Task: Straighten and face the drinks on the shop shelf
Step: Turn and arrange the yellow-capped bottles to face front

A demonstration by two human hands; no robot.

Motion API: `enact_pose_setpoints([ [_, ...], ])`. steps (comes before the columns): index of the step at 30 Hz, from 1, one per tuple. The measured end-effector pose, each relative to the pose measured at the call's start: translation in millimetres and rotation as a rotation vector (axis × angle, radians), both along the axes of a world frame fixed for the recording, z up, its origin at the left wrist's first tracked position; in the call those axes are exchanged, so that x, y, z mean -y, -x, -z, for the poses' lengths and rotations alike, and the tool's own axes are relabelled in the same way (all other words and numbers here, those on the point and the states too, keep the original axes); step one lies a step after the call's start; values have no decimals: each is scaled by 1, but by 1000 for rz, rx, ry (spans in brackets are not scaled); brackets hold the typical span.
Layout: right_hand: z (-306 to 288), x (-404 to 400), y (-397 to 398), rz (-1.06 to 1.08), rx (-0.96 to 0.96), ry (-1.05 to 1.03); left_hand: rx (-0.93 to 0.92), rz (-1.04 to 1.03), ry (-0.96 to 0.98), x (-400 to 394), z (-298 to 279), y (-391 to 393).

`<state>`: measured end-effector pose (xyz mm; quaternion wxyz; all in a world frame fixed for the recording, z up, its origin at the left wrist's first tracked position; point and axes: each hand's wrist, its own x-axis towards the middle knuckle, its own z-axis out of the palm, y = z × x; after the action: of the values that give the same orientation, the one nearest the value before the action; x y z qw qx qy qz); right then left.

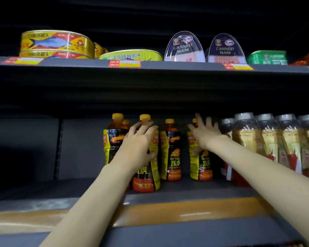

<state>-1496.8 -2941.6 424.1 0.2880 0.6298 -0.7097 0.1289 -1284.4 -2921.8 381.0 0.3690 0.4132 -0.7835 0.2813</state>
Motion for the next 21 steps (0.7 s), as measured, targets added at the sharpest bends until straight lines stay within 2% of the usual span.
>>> enact_pose_setpoints([
  [1, -3, -1, -2, -81, 7, 53, 0, 5, 3, 1, 0, 0],
  [3, -11, -3, -12, -336, 142, 127, -1, 7, 4, 0, -1, 0],
  [5, -16, 0, -26, -490, 307, 77, 2, -2, 5, -2, -2, 1],
  [8, -9, 19, -43, -435, 432, -93, -8, -2, -1, -3, 0, 0],
  [10, -2, 28, -48, -417, 470, -80, -7, 8, 8, -3, 0, 0],
  [14, 0, 13, -43, -465, 502, 33, -2, -1, 9, -2, 0, -3],
  [17, 9, -26, -27, -576, 468, 136, -2, -5, -5, -4, 1, -4],
  [21, 45, -89, -2, -779, 544, 411, -14, 5, -39, -11, 1, -1],
])
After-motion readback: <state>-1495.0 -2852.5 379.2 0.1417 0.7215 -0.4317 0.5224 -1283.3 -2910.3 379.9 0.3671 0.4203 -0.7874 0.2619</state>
